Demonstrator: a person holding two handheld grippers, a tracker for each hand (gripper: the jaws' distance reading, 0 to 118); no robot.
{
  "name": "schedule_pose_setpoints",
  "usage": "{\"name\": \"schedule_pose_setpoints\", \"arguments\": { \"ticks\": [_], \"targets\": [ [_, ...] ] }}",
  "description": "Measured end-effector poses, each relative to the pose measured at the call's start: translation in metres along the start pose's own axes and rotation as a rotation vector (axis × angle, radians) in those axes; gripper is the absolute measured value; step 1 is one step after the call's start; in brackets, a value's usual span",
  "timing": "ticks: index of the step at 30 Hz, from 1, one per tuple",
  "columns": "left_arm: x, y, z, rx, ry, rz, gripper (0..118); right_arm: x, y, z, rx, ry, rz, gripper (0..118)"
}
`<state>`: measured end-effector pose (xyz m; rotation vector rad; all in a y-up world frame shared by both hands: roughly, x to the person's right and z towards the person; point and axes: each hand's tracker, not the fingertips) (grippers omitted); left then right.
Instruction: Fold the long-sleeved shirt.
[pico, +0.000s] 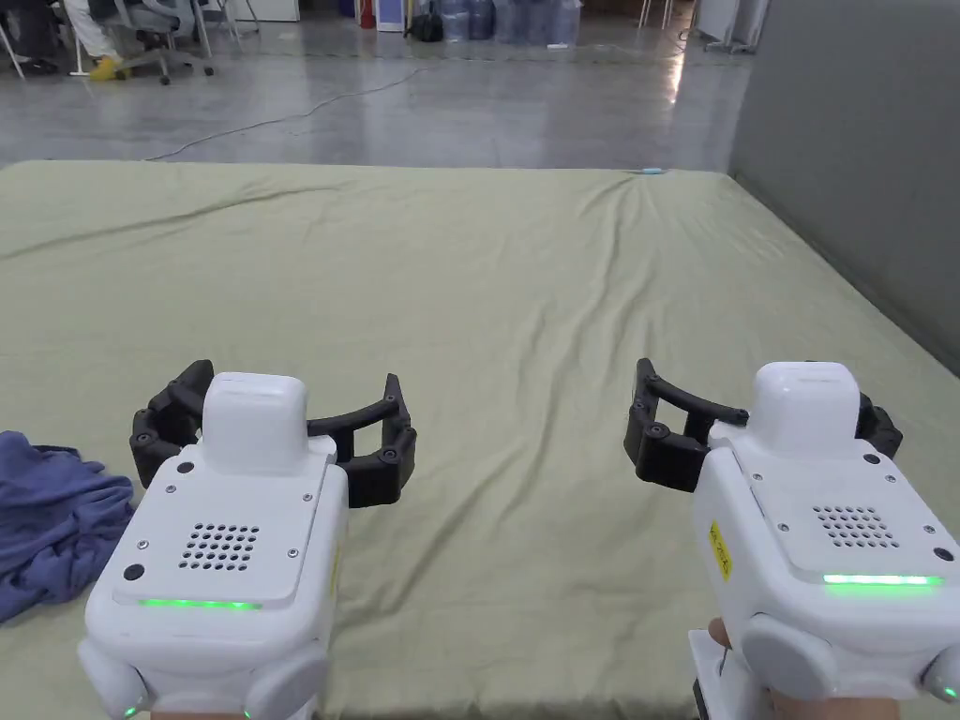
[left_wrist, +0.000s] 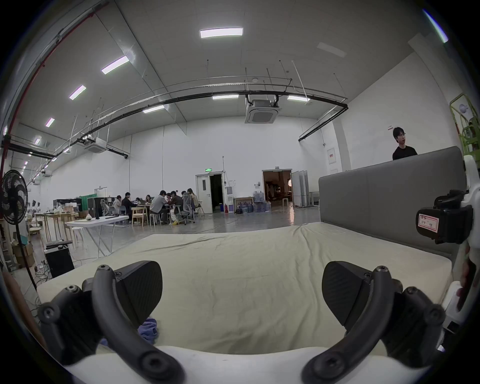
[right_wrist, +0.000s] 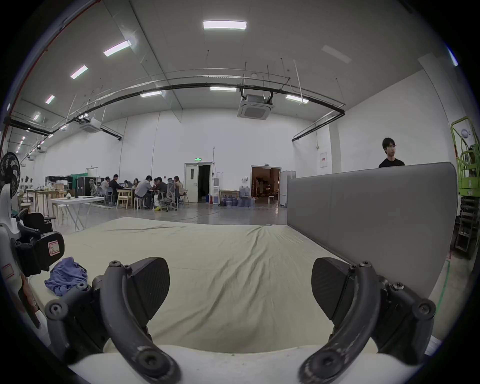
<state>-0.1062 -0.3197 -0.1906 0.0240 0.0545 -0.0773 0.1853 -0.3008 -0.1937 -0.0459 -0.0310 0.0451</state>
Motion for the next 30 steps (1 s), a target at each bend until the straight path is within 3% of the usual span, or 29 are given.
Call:
{"name": "schedule_pose_setpoints", "arguments": {
  "ticks": [30],
  "targets": [
    [0.0045,0.0034,0.0016,0.004,-0.012,-0.007,117,0.005,0.0002,0.0013,0.002,-0.009,-0.007,110]
  ]
}}
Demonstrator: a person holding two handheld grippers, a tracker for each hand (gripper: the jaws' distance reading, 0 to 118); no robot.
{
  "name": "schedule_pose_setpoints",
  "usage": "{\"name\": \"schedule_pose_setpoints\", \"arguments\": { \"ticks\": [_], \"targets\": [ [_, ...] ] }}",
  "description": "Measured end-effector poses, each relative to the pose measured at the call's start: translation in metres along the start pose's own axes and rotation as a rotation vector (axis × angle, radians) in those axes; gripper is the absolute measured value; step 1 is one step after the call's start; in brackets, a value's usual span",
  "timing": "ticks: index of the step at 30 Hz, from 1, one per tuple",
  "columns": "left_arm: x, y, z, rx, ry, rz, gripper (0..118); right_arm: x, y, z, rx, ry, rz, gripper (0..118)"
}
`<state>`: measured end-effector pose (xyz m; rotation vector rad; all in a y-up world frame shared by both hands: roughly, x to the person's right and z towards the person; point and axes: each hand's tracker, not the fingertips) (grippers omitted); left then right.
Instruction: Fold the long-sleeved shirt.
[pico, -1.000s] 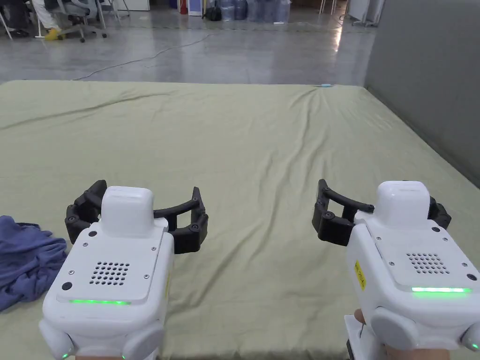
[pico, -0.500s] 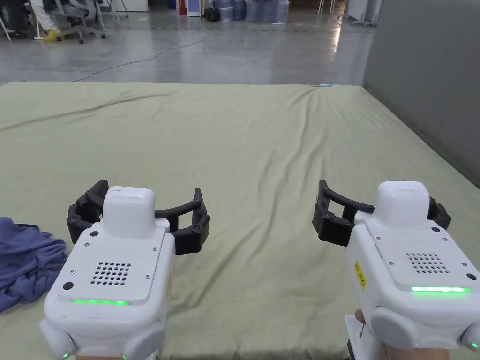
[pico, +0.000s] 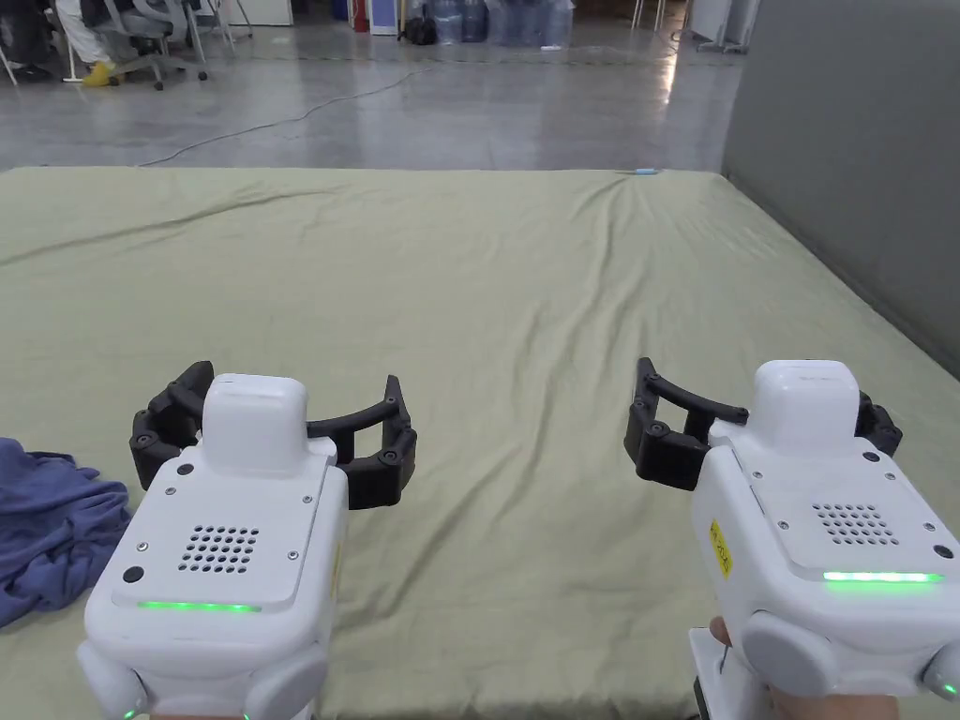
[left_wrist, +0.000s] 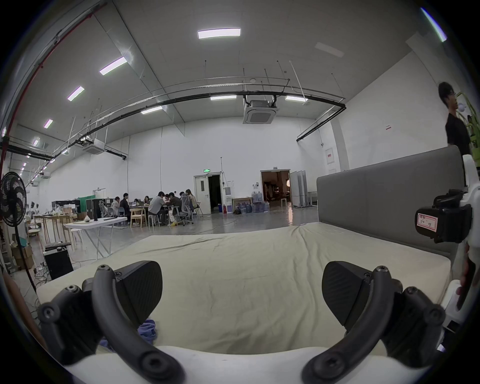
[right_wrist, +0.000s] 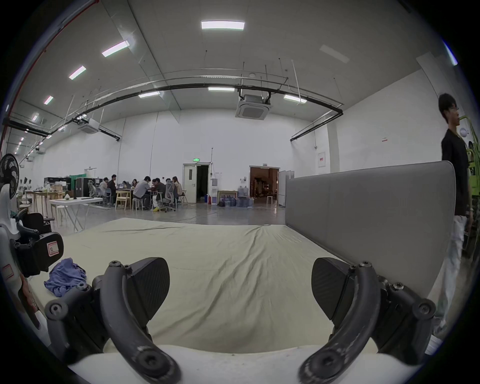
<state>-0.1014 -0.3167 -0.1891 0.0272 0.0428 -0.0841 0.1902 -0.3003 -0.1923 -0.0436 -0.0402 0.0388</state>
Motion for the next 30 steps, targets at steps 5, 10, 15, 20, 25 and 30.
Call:
{"name": "schedule_pose_setpoints", "arguments": {
  "ticks": [5,10,15,20,25,30],
  "targets": [
    [0.001,0.002,0.0,0.001,-0.001,-0.004,117,0.0,0.0,0.001,0.008,0.001,0.0,110],
    [0.003,0.006,0.001,0.006,-0.007,0.0,117,0.0,0.001,0.0,0.009,0.002,0.004,110],
    [0.005,0.009,0.001,0.01,-0.013,-0.006,117,0.0,0.002,0.001,0.012,0.002,0.009,110],
    [0.005,0.008,-0.001,0.007,-0.015,-0.006,117,0.003,0.004,0.001,0.015,-0.002,0.006,110],
    [0.007,0.01,0.0,0.005,-0.022,-0.007,117,0.005,0.004,0.002,0.015,-0.008,0.007,110],
    [0.01,0.012,-0.001,0.013,-0.024,-0.01,117,0.006,0.004,0.002,0.014,-0.009,0.006,110]
  ]
}}
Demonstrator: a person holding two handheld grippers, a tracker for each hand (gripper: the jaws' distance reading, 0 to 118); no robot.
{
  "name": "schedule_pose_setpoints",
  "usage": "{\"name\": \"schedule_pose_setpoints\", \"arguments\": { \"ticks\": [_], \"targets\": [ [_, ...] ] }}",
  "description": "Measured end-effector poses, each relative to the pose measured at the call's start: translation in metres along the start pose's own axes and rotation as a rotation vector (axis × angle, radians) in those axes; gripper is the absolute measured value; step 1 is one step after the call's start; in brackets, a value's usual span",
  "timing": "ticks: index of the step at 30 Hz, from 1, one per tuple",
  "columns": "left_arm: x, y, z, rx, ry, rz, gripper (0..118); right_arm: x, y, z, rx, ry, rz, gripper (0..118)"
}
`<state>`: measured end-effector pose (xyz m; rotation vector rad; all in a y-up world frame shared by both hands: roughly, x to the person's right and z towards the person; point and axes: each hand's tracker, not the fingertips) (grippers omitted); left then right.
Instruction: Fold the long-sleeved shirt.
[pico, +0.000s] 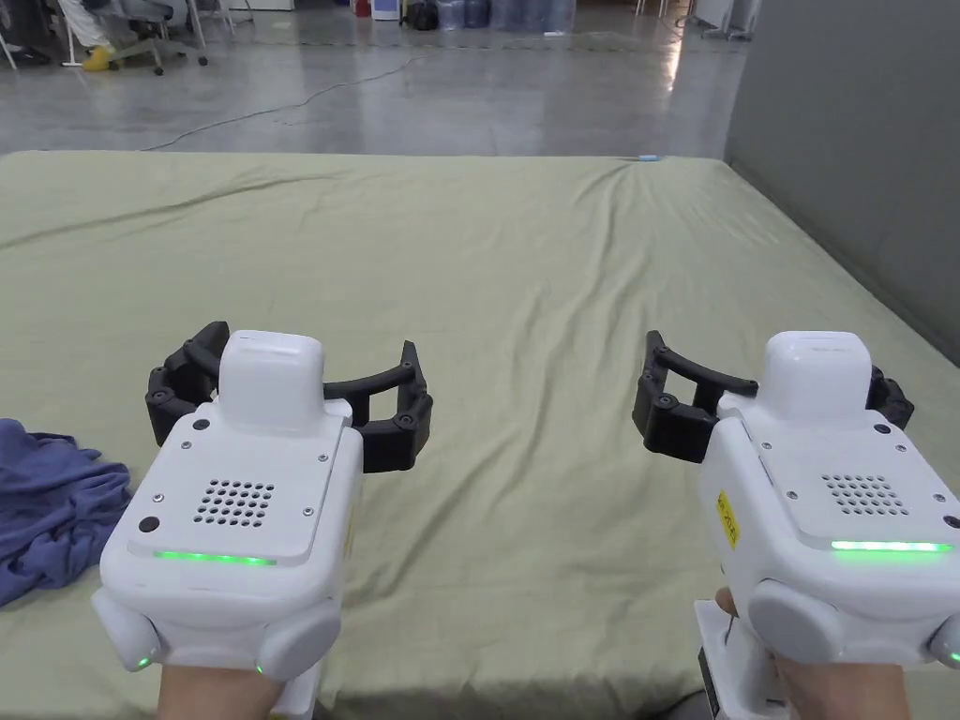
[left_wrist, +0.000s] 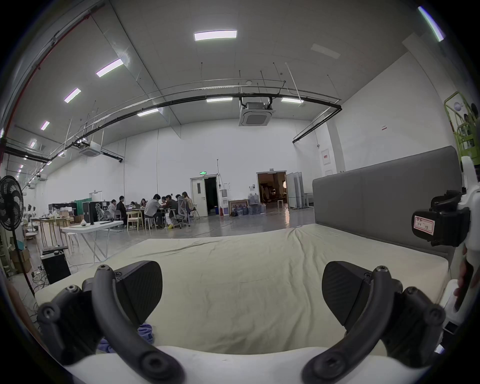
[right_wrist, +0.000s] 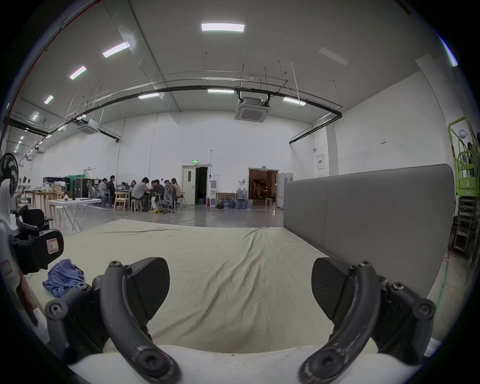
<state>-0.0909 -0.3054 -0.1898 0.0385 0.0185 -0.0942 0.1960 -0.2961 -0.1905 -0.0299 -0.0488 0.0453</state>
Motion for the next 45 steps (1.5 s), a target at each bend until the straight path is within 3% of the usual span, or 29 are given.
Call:
{"name": "schedule_pose_setpoints", "arguments": {
  "ticks": [16,26,33,34,35,36,37,38,45],
  "targets": [
    [0.002,-0.001,-0.003,-0.001,0.0,0.006,117,0.003,0.001,-0.001,-0.008,-0.008,-0.013,111],
    [0.002,-0.006,-0.007,-0.008,-0.003,0.016,117,0.006,-0.001,-0.002,-0.014,-0.035,0.022,111],
    [0.001,-0.007,-0.009,-0.022,0.028,0.004,117,0.007,-0.001,-0.002,-0.047,-0.027,0.002,110],
    [0.001,-0.005,-0.009,-0.05,0.035,0.02,115,0.007,0.0,-0.002,-0.057,-0.02,-0.009,106],
    [0.001,-0.003,-0.009,-0.068,0.037,0.042,106,0.008,0.0,-0.001,-0.064,-0.014,-0.023,92],
    [0.0,-0.003,-0.008,-0.063,0.024,0.062,76,0.007,0.001,0.0,-0.06,-0.002,-0.037,57],
    [-0.001,-0.004,-0.008,-0.051,0.01,0.066,14,0.007,0.001,0.0,-0.058,-0.007,-0.037,0],
    [0.0,-0.003,-0.009,-0.059,0.02,0.054,0,0.006,0.0,-0.003,-0.074,-0.018,-0.039,0],
    [0.0,-0.008,-0.008,-0.056,0.045,0.032,0,-0.002,0.004,-0.001,-0.067,0.022,-0.001,0]
  ]
}}
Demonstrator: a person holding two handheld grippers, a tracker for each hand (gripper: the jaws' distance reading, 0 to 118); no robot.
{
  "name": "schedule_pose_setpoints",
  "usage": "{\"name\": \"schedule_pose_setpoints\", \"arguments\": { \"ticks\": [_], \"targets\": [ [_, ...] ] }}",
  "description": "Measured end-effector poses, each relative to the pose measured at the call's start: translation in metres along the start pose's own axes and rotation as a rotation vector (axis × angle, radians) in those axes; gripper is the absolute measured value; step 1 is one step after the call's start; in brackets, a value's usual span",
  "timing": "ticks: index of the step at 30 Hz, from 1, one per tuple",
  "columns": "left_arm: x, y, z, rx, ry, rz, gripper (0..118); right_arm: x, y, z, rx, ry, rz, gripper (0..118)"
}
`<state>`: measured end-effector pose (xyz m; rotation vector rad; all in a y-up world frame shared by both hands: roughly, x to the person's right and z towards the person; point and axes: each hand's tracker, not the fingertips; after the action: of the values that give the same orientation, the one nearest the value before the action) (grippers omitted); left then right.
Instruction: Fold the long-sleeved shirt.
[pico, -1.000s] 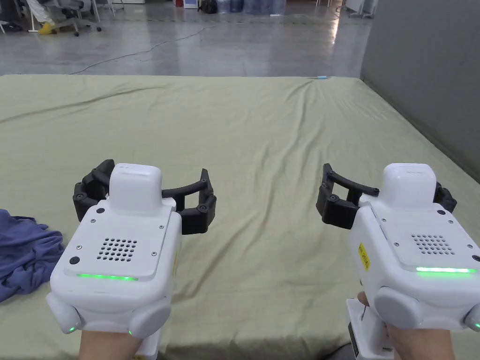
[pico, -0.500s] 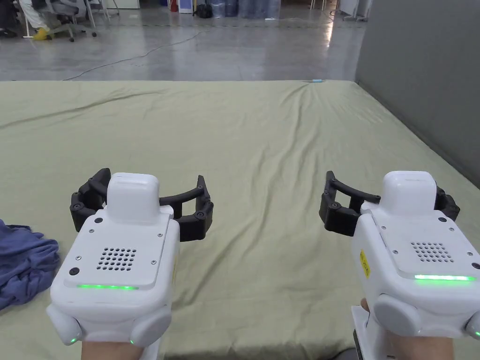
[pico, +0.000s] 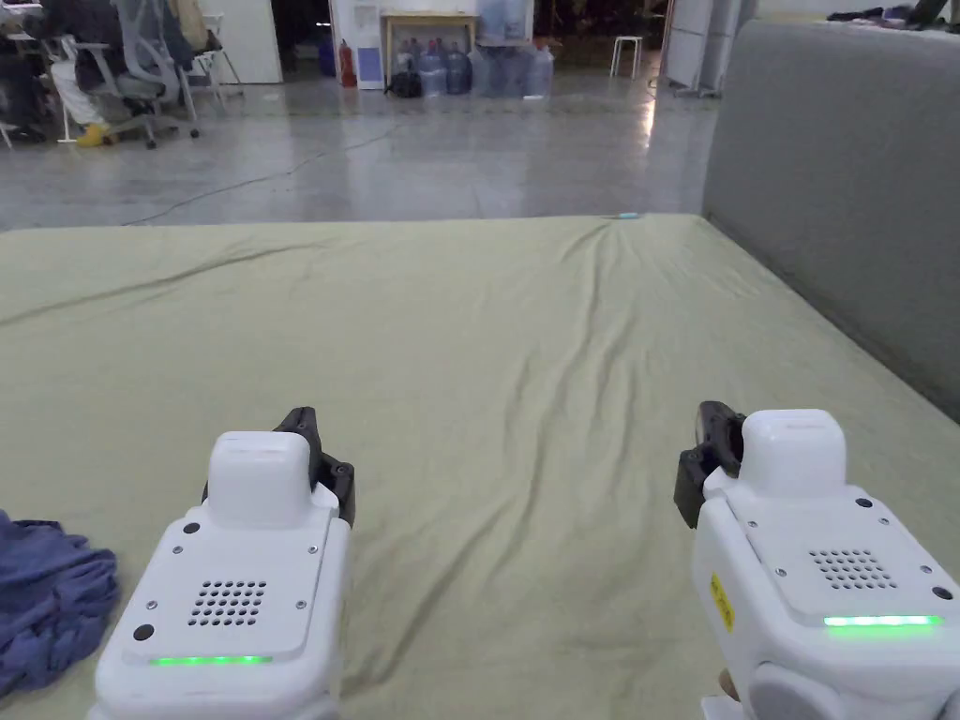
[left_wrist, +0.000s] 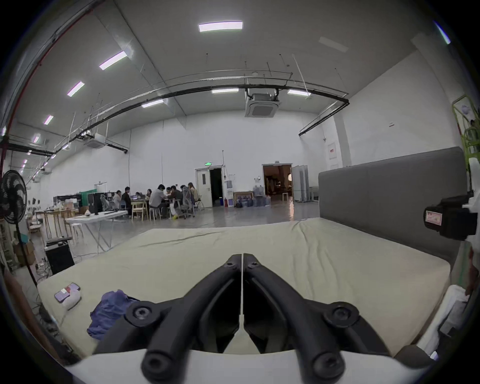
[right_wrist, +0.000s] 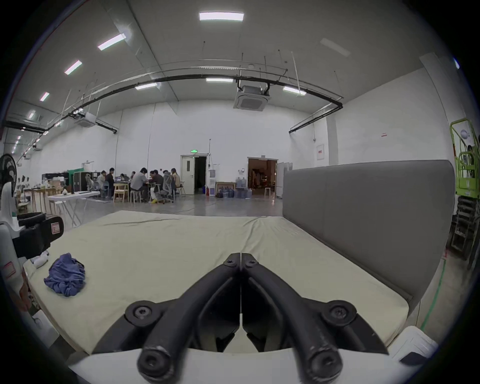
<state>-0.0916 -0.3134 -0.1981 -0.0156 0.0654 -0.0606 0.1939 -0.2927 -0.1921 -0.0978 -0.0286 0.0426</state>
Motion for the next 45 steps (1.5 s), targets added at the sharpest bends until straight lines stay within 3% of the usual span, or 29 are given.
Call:
{"name": "schedule_pose_setpoints", "arguments": {
  "ticks": [6,16,22,24,28,29,30,31,32,35,38,42,43,44,45],
  "targets": [
    [-0.044,0.013,0.009,0.015,0.138,-0.002,0,-0.048,0.013,-0.011,0.034,0.137,-0.029,0],
    [-0.152,0.03,0.069,-0.021,0.518,-0.032,0,-0.186,0.023,-0.013,0.063,0.539,-0.033,0],
    [-0.182,0.029,0.074,-0.091,0.553,-0.01,0,-0.222,0.02,-0.012,0.045,0.593,0.023,0],
    [-0.193,0.028,0.055,-0.198,0.507,0.0,0,-0.226,0.019,-0.013,0.041,0.598,0.025,0],
    [-0.237,0.005,-0.018,-0.464,0.426,0.18,1,-0.229,0.013,-0.018,0.02,0.609,0.015,0],
    [-0.249,-0.005,-0.039,-0.476,0.414,0.179,16,-0.228,0.011,-0.02,0.008,0.612,0.012,0],
    [-0.263,-0.017,-0.058,-0.497,0.355,0.222,45,-0.228,0.008,-0.022,-0.004,0.609,0.013,0],
    [-0.275,-0.028,-0.077,-0.541,0.332,0.25,97,-0.228,0.004,-0.025,-0.017,0.607,0.017,0],
    [-0.287,-0.038,-0.094,-0.589,0.31,0.307,118,-0.228,0.001,-0.027,-0.028,0.605,0.021,0],
    [-0.307,-0.07,-0.141,-0.817,0.332,0.274,116,-0.229,-0.01,-0.039,-0.058,0.595,0.029,0],
    [-0.289,-0.072,-0.157,-0.868,0.384,0.22,116,-0.226,-0.02,-0.053,-0.09,0.576,0.024,0],
    [-0.337,-0.126,-0.206,-1.022,0.424,0.344,115,-0.224,-0.03,-0.07,-0.127,0.546,0.029,0],
    [-0.339,-0.129,-0.211,-1.069,0.452,0.332,108,-0.224,-0.031,-0.073,-0.136,0.537,0.031,0],
    [-0.34,-0.131,-0.213,-1.107,0.478,0.313,87,-0.223,-0.033,-0.077,-0.141,0.531,0.031,0],
    [-0.357,-0.146,-0.223,-1.094,0.45,0.336,48,-0.221,-0.035,-0.081,-0.147,0.525,0.029,0]
  ]
}}
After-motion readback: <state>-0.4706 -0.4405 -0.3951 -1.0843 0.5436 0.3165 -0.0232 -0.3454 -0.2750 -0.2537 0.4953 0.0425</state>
